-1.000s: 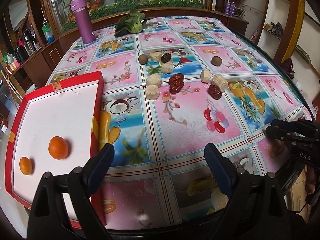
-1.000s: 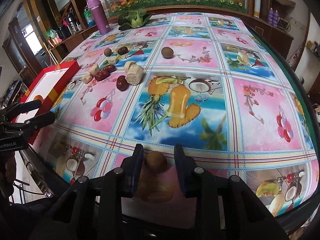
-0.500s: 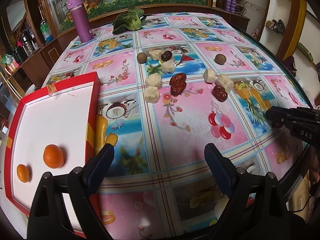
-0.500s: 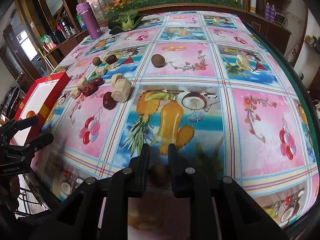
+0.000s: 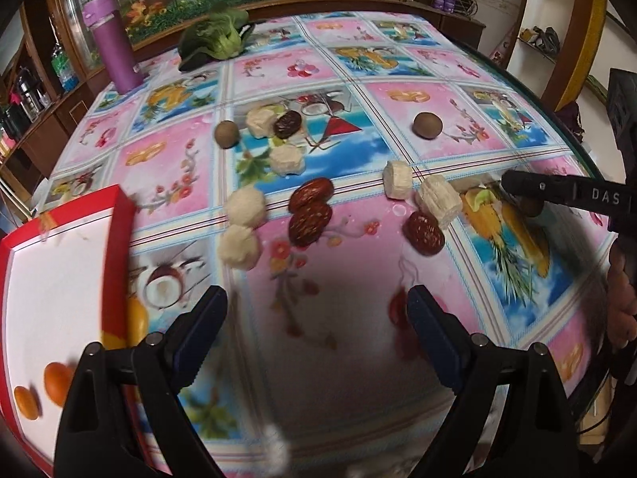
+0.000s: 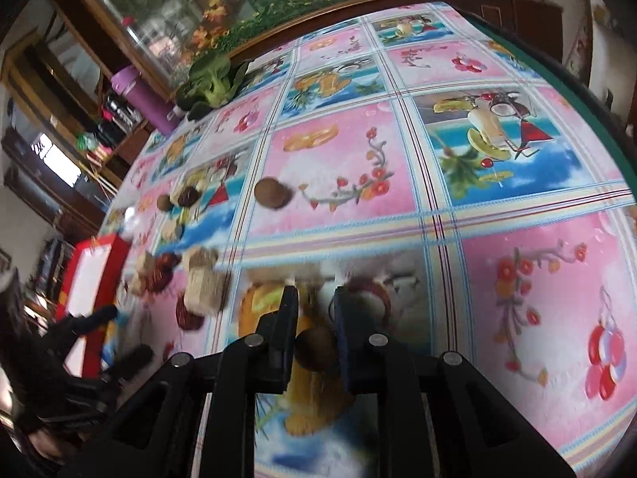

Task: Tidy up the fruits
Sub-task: 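Grasp a dark red date with the left gripper while the right gripper holds the kiwi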

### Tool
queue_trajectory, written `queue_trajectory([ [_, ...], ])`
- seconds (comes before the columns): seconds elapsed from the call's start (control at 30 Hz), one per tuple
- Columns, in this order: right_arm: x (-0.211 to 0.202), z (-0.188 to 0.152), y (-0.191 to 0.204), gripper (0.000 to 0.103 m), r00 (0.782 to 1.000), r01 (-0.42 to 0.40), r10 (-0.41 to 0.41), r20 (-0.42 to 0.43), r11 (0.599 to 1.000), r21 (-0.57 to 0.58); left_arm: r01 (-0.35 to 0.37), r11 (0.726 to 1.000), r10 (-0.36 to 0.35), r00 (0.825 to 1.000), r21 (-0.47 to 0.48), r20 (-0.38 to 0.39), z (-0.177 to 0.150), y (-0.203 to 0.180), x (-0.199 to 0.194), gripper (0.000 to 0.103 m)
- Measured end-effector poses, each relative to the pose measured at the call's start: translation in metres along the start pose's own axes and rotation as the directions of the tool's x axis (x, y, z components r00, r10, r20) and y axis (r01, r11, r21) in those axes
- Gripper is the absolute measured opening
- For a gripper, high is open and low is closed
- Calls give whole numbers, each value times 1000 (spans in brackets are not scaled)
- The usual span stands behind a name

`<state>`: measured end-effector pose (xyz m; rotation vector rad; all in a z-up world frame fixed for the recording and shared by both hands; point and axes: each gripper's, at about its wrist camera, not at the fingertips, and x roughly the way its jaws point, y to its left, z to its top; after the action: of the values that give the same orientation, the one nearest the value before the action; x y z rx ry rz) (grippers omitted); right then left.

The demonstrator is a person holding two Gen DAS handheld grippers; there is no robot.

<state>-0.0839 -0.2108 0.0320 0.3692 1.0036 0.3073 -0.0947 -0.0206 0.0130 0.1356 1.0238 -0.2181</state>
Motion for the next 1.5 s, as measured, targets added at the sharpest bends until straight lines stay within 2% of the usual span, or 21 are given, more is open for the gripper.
queue_trajectory([
  [0.1,2,4,-6,17,999,-48,47,18,998,34,48,999,-48,999,1,-14,9,-11,6,92],
  [0.3,1,3,-7,17,996,-81,81,32,996,22,80,996,-79,996,35,-29,23,-37,19,92],
  [0.37,3,4,-6,17,996,-81,80,32,997,13,82,996,-82,997,34,-12,25,-39,21,89],
  [0.53,5,2,2,17,997,-77,78,24,996,-33,71,997,-72,997,15,25,29,-32,21,67],
  [0.67,6,2,4,17,997,-69,70,26,996,-47,52,998,-53,998,30,42,29,-31,20,54],
  [0.7,6,2,4,17,997,-70,71,25,996,-47,49,998,-51,997,36,51,28,-31,20,47],
  [0.87,6,1,7,17,998,-49,52,32,996,-71,52,997,-56,996,51,70,28,-29,20,40],
  [1.07,8,-3,21,17,998,17,-8,56,987,-161,48,995,-54,995,84,79,30,-34,21,29],
  [1.23,9,-3,22,17,998,23,-14,57,986,-165,47,994,-55,995,100,84,31,-36,21,28],
  [1.33,11,-6,34,17,995,83,-70,70,977,-194,56,994,-64,995,97,81,31,-34,21,28],
  [1.5,6,-15,57,17,994,73,-54,92,974,-215,59,995,-64,995,74,75,27,-25,16,28],
])
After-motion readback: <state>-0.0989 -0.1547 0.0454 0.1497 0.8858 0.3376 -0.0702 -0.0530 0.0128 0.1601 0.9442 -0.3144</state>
